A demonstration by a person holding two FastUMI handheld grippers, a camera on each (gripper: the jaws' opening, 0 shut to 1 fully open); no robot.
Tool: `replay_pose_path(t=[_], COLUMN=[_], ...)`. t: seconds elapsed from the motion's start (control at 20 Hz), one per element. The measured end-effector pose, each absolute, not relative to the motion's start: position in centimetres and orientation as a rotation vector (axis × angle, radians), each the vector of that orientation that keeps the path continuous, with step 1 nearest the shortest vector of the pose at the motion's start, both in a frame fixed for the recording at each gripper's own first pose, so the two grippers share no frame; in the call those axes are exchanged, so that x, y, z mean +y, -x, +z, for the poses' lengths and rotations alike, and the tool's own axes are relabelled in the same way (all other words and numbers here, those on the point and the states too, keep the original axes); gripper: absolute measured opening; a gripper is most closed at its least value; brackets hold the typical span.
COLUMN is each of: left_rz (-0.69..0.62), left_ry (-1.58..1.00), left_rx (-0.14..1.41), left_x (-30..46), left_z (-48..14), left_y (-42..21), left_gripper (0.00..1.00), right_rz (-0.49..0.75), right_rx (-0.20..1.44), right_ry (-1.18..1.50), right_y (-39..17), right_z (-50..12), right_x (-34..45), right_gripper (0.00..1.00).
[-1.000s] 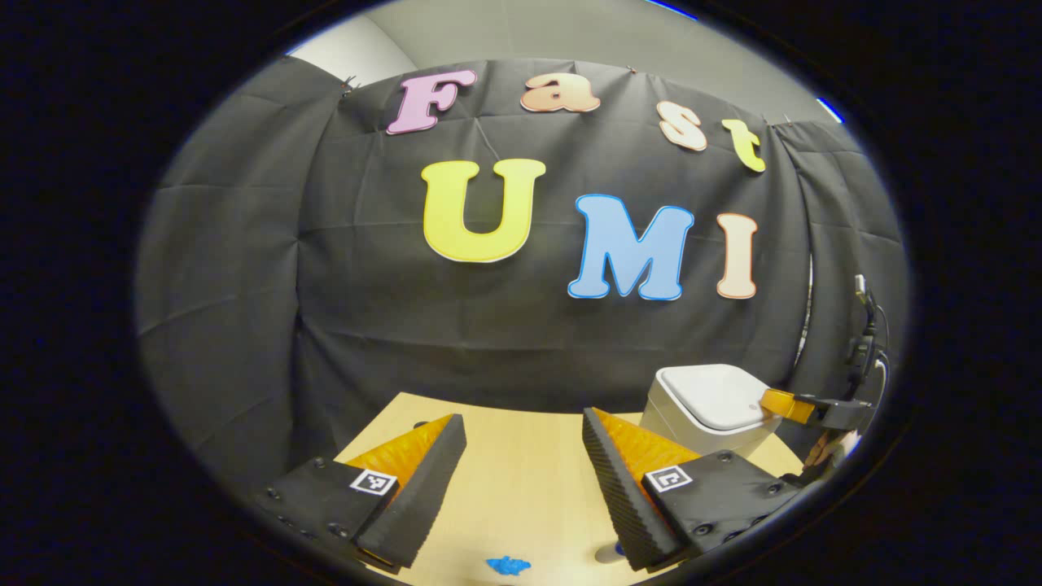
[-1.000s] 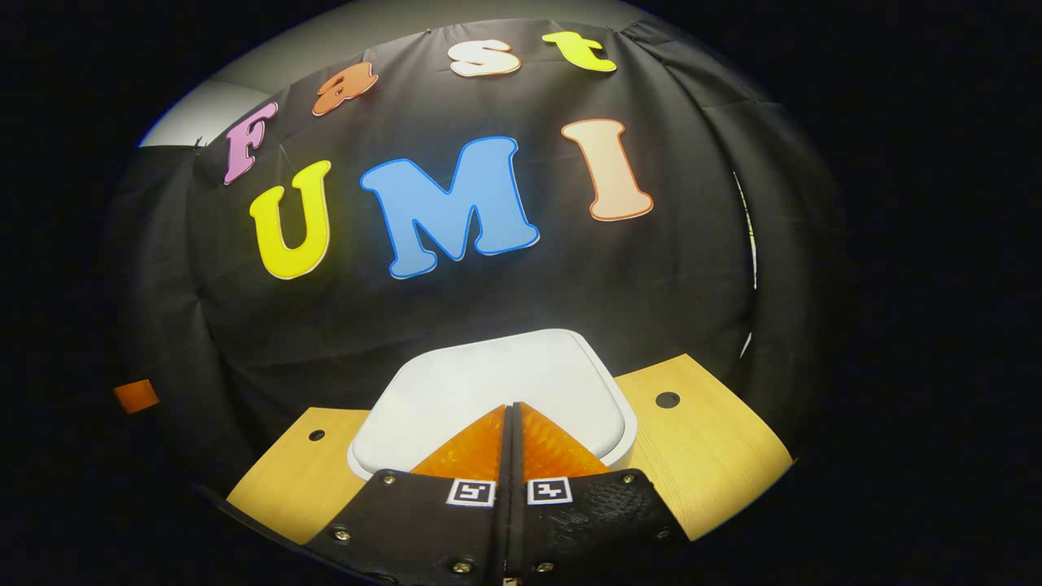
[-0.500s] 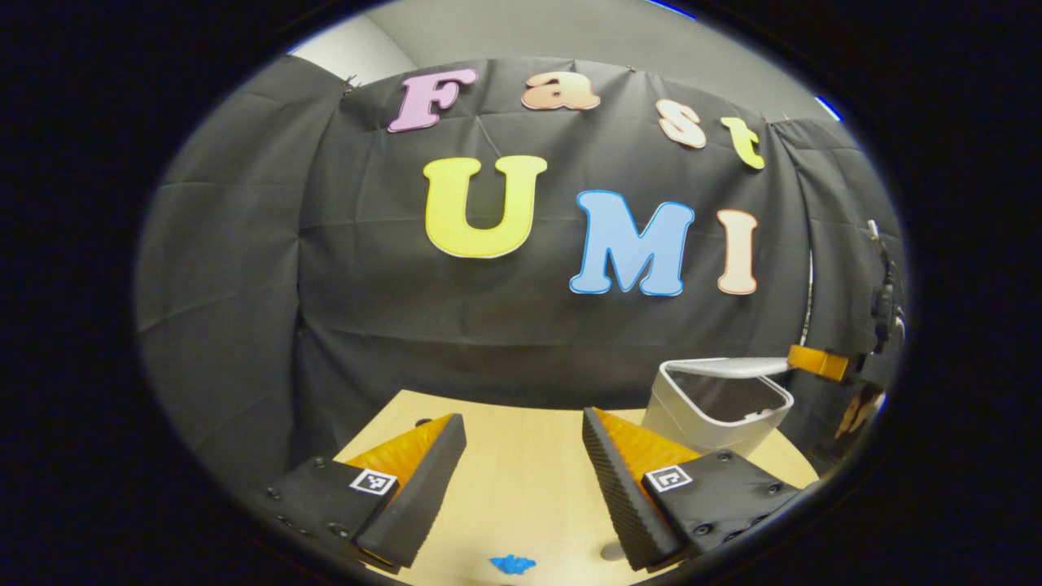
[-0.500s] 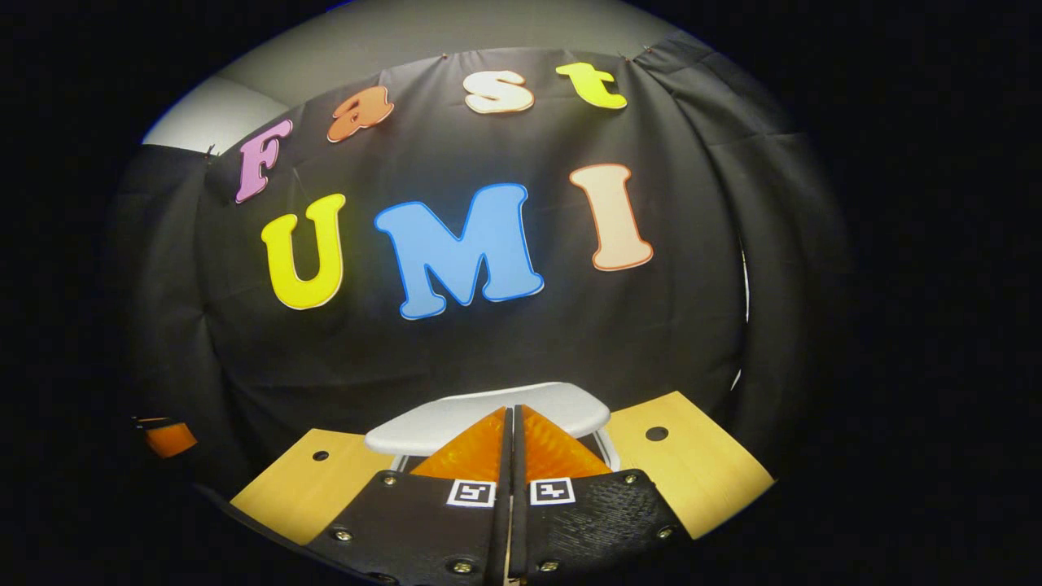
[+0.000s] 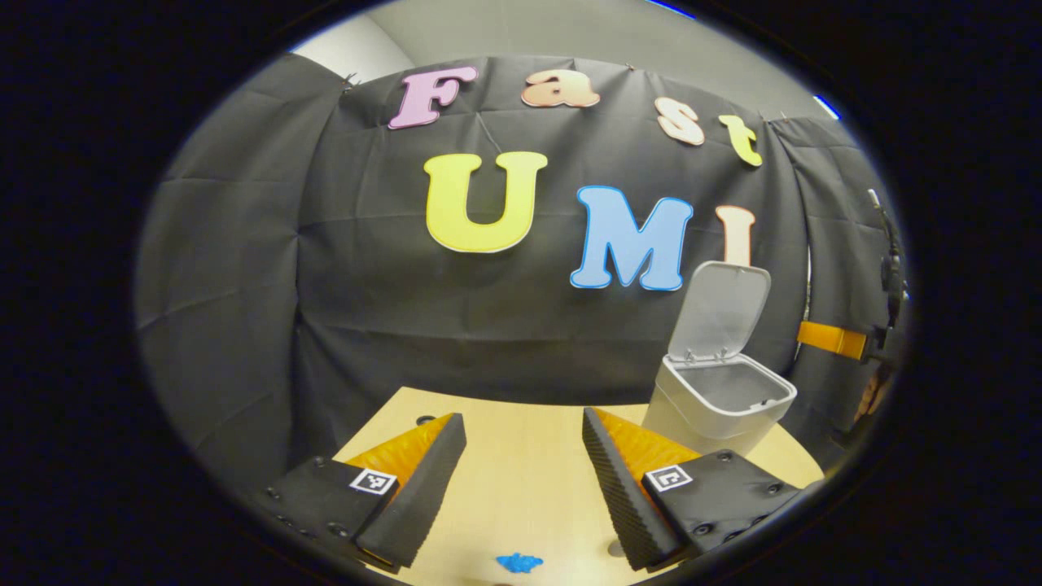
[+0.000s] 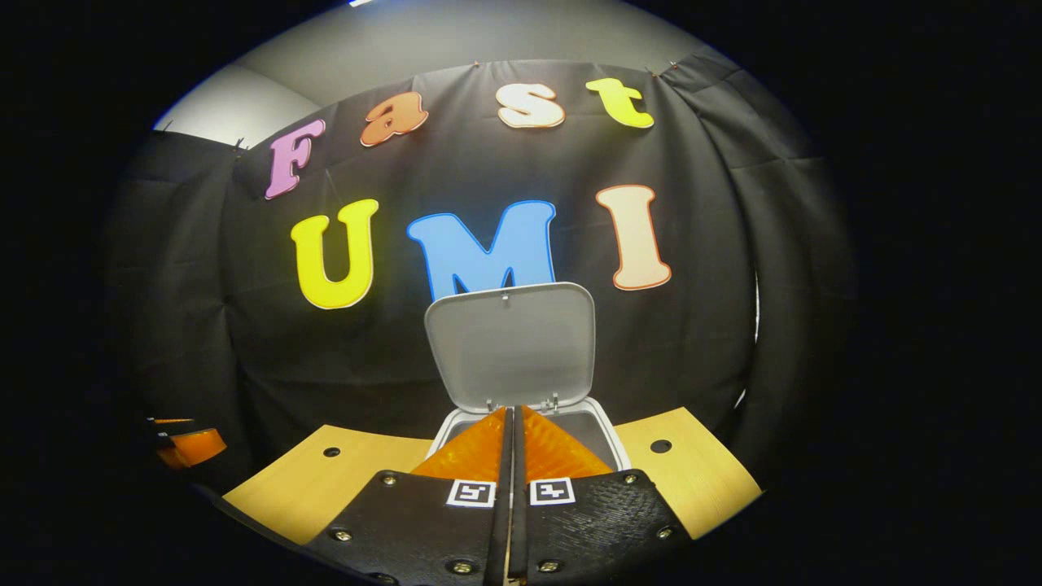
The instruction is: Press the lid of the desktop garbage bin to open it, pick up the crumpled paper on the desktop and throw it into the bin, then pick up the pop can on the desktop and drop it into the bin, and finally close the garbage bin lid.
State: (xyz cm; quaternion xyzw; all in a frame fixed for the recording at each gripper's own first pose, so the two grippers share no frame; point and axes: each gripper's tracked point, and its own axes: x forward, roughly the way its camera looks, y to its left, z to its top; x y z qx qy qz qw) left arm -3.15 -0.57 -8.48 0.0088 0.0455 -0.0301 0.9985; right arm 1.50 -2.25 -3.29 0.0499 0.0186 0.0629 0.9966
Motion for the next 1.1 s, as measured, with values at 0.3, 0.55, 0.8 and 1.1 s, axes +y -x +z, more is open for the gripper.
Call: replay_pose_path(t=[0.3,0.55,0.8,1.1], left_rz=[-0.079,-0.083,-0.095,-0.157], left_ry=[-0.046,-0.05,-0.107,-0.071], left_rx=[0.146,0.231,0.309,0.437], left_x=[0.1,1.1,1.7,1.0], left_z=[-12.4,-17.2,-22.1,-28.5], left_y=[3.3,3.6,4.1,4.7], left_gripper=[0.95,0.95,0.95,0.96], right_rz=[0.148,0.162,0.172,0.182], right_rx=[0.013,0.008,0.013,0.034], right_ry=[-0.116,-0.118,-0.102,-0.08], right_y=[-1.0,-0.4,0.0,0.3], right_z=[-2.4,-2.0,-2.2,-2.9], right_x=[-1.6,-1.4,-0.8,-0.4], right_gripper=[0.07,0.35,0.48,0.48])
